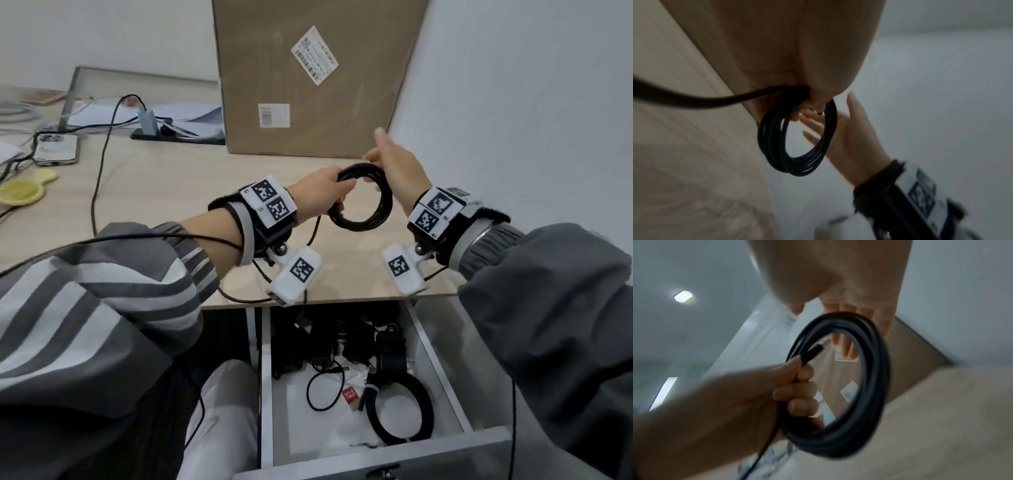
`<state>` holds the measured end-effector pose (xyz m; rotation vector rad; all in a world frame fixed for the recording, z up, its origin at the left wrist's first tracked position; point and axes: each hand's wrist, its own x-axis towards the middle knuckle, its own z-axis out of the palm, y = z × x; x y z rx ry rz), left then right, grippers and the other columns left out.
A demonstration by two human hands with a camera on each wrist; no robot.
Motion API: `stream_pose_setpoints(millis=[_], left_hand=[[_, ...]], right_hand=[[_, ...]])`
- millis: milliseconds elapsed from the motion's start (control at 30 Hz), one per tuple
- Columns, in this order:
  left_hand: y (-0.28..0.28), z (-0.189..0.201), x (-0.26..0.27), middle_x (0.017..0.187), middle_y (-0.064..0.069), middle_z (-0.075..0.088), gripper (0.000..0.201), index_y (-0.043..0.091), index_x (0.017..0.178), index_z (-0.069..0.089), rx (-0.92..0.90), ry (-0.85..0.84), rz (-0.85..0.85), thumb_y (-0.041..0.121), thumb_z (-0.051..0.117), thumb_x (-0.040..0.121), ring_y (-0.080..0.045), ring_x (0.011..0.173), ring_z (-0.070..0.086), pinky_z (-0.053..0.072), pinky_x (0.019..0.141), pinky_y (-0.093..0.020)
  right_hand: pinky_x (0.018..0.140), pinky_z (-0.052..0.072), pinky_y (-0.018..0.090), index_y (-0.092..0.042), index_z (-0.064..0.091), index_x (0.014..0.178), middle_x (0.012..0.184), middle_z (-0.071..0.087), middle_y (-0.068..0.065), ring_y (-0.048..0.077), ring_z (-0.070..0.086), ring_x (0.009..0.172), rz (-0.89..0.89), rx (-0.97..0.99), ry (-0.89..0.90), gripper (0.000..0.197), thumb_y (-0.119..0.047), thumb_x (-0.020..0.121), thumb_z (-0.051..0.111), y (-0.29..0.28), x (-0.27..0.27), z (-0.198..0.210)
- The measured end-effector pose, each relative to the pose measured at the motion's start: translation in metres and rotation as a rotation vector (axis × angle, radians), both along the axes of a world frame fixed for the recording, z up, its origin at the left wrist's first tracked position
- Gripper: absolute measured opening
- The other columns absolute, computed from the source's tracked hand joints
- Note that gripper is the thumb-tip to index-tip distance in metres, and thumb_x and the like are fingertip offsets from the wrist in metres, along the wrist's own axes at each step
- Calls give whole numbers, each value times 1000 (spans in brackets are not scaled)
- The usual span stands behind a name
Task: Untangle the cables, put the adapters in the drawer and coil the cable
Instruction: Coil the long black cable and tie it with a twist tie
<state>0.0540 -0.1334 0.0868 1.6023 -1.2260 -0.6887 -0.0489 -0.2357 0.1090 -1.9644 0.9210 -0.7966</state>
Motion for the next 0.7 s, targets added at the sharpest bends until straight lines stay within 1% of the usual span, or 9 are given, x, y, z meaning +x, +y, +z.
stream_pose_setpoints(millis=[67,133,200,267,367,433,500,600,700], left_hand=[[0,5,-7,71,-1,47,12,8,96,49,53,-177,-54,16,41,100,-15,62,49,43,64,-30],[-1,7,-13,71,0,49,19,4,106,55,51,-209,-74,15,41,99,-16,63,50,47,69,-34],[-1,5,-15,73,-5,52,15,4,96,55,24,-130,-50,15,45,98,-19,66,54,51,78,-40],[1,0,-14,78,-7,57,13,10,85,50,-20,-52,3,18,51,96,-20,74,60,52,81,-40],[5,-10,-10,92,-2,63,15,12,104,48,12,90,-27,25,50,98,-19,87,63,49,80,-33],[5,-17,-9,102,-1,63,26,11,118,44,39,168,-55,30,45,100,-18,94,63,47,85,-34],[2,-21,-11,112,-1,59,28,13,121,45,-17,228,-26,32,43,101,-16,102,58,46,92,-35],[-5,-21,-16,106,1,61,21,12,112,49,-144,322,8,28,41,101,-14,99,58,47,95,-34],[-9,-17,-18,88,0,64,14,13,95,52,-205,262,80,22,42,101,-14,88,60,48,92,-36]], right_hand=[[79,51,37,-11,69,81,82,70,5,20,65,79,113,-228,167,61,-61,93,35,10,-2,6],[68,48,33,-12,66,66,67,66,7,22,62,68,142,-463,327,63,-59,95,36,16,-2,4],[59,35,31,-17,51,49,53,54,4,19,51,58,91,-561,360,61,-52,97,37,15,-2,-1],[56,28,31,-13,45,45,45,42,0,15,42,49,-5,-565,263,63,-46,98,41,9,-1,-3],[60,34,30,-12,55,49,45,48,-1,13,46,48,-212,-378,1,59,-45,96,43,-1,-3,-2],[60,38,30,-15,51,43,44,48,-1,17,46,48,-321,-186,-170,59,-46,92,45,-10,-1,-6],[59,38,35,-17,50,35,41,46,-4,20,44,47,-374,16,-345,60,-48,86,45,-13,1,-11],[55,32,35,-17,45,34,38,41,-7,17,34,40,-370,187,-476,59,-43,87,45,-8,2,-17],[45,30,28,-17,41,46,40,38,-4,15,30,35,-346,260,-537,52,-40,93,44,-3,0,-20]])
